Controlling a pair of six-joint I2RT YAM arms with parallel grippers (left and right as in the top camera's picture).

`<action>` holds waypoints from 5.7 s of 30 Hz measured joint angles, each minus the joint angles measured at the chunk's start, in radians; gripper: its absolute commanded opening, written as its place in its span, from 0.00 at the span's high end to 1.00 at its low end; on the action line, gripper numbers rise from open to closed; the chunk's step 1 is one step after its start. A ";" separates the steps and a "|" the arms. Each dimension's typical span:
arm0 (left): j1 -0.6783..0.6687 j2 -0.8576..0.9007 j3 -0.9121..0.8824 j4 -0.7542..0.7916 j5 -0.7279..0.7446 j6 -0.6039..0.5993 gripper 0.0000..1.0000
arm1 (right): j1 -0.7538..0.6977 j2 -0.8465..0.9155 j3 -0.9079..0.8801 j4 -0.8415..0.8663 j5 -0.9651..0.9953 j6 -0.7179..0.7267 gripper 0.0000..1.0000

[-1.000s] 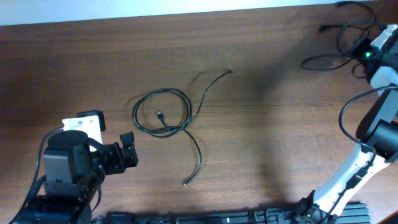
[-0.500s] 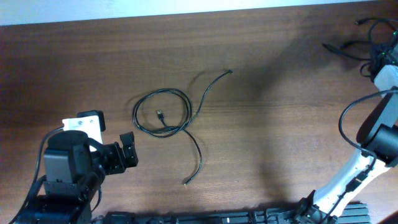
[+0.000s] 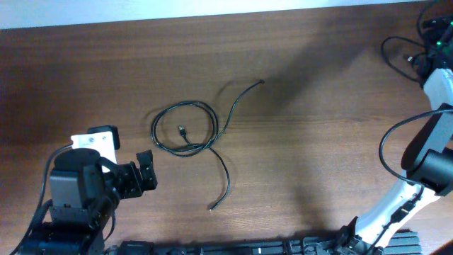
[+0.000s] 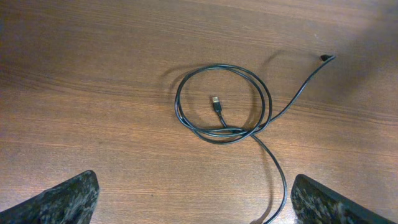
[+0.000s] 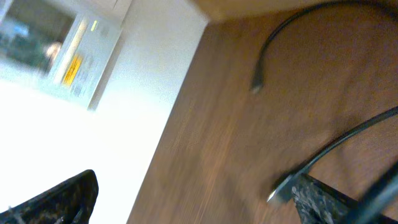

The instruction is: Untangle cables

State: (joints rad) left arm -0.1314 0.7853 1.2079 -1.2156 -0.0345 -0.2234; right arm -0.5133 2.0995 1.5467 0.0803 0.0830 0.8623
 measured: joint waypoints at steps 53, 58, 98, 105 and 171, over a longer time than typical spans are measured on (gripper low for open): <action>0.000 0.000 0.000 0.000 0.000 0.000 0.01 | 0.007 0.290 0.019 0.088 0.047 -0.676 0.01; 0.000 0.000 0.000 0.000 0.000 0.000 0.01 | -0.007 0.267 0.017 0.020 0.060 -0.679 0.01; 0.000 0.002 0.000 0.001 -0.079 0.000 0.01 | 1.168 -0.180 0.000 -0.638 -0.767 -0.674 0.01; 0.000 0.002 0.000 0.105 -0.166 0.002 0.01 | 1.284 -0.070 0.001 -0.322 -0.592 -0.296 0.05; 0.102 1.007 0.000 0.608 0.655 -0.354 0.09 | 1.038 -0.322 0.000 -0.735 -0.815 -0.609 0.96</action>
State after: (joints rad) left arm -0.0292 1.7924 1.2079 -0.6079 0.6205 -0.5770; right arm 0.5251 1.7771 1.5463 -0.6544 -0.7319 0.2531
